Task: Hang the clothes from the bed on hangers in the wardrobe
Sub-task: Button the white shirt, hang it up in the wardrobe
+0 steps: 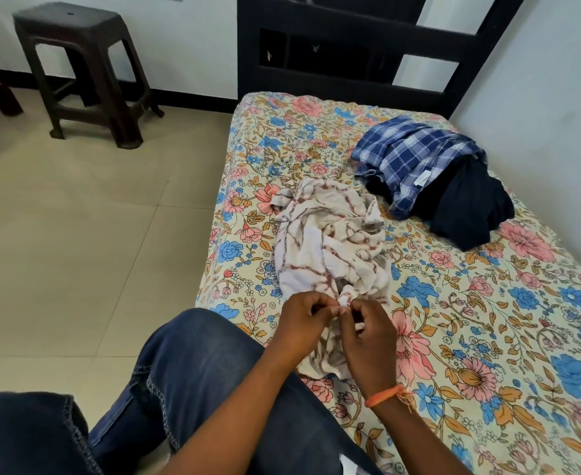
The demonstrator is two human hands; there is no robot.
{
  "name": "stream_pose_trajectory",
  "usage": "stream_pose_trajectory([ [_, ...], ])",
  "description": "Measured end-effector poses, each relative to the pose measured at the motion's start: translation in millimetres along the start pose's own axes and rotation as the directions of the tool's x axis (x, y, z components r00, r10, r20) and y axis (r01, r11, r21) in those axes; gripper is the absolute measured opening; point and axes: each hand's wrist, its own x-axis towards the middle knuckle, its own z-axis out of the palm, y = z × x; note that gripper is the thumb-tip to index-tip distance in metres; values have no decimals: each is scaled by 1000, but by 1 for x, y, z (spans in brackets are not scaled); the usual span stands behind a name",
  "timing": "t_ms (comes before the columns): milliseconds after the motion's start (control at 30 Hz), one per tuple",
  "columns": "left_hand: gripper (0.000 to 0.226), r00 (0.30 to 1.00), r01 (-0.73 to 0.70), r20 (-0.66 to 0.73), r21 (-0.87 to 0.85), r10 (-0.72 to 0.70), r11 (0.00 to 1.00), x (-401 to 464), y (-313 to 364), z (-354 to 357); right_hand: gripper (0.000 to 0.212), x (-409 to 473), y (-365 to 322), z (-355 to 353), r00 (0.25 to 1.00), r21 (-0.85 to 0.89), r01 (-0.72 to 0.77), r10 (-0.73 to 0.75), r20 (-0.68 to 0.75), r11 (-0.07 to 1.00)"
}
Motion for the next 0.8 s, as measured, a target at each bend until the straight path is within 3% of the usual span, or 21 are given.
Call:
stream_pose_trajectory([
  [133,10,1000,0,2,-1,0,1000,-3,0,-4,12,-2,-8,-1,1000,36,12,-12,2,999],
  [367,10,1000,16,21,-40,-16,999,-5,5,-6,14,-5,-5,6,974,213,-222,224,15,951],
  [600,11,996,73,-54,-15,-74,997,-5,3,-5,23,-9,-13,4,959,266,-279,281,32,923],
  [733,13,995,81,-61,-27,-83,996,-3,2,-6,16,-8,-14,3,848,553,-505,501,174,662],
  [800,18,996,68,-48,-34,-69,997,-3,2,-7,15,-6,-15,-1,823,598,-542,517,235,591],
])
